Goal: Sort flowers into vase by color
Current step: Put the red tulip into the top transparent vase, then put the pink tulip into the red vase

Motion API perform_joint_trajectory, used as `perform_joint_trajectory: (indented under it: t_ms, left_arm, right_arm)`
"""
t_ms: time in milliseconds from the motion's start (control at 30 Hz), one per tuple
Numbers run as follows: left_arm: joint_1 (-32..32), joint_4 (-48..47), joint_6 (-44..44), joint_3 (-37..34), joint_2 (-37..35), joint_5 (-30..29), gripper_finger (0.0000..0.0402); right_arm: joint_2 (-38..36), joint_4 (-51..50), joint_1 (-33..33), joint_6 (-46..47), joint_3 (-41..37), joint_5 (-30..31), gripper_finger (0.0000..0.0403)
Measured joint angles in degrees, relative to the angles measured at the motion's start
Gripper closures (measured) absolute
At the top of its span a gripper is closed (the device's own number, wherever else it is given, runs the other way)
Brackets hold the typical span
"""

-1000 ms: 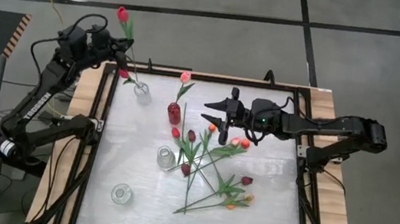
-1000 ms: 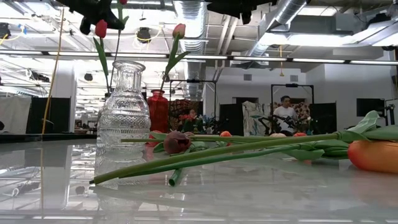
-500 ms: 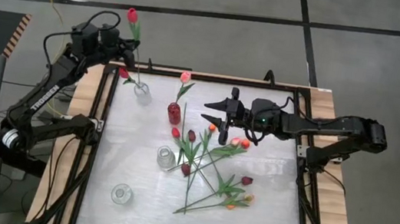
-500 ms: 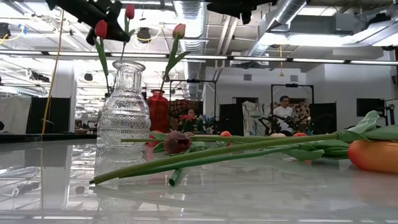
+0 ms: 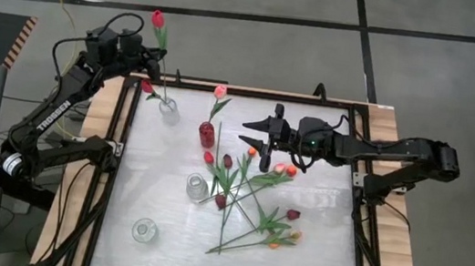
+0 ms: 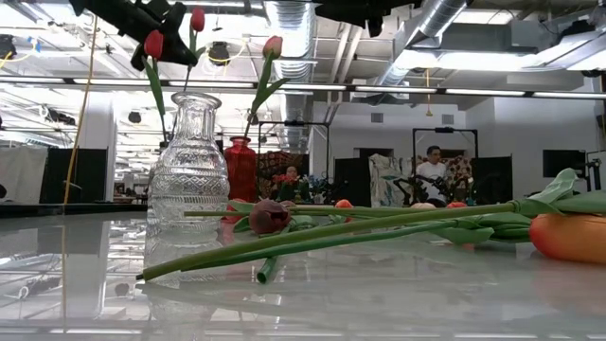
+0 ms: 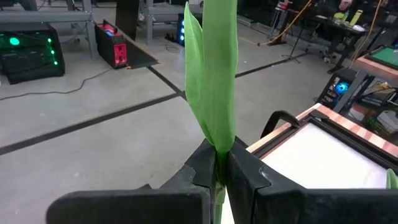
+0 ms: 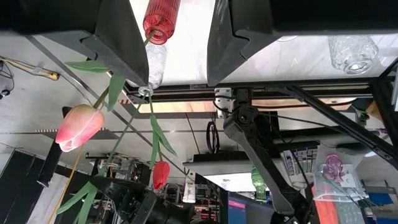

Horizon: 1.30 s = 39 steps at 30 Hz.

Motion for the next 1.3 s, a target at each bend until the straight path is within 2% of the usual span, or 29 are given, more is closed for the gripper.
perform_joint_trajectory:
  t_ms: [533,1000,1300]
  left_arm:
    - [0.0,-2.5,2.5,0.0,0.0,-1.8,0.0388]
    - [0.0,-5.6,7.5,0.0,-2.2,-2.8,0.0298]
    - [0.0,-5.8,7.6,0.0,-9.0,-2.9,0.0285]
  right_arm:
    - [0.0,0.0,0.0,0.0,0.0,0.0,0.0212]
    - [0.0,0.0,0.0,0.0,0.0,0.0,0.0212]
    - [0.0,0.0,0.0,0.0,0.0,0.0,0.0212]
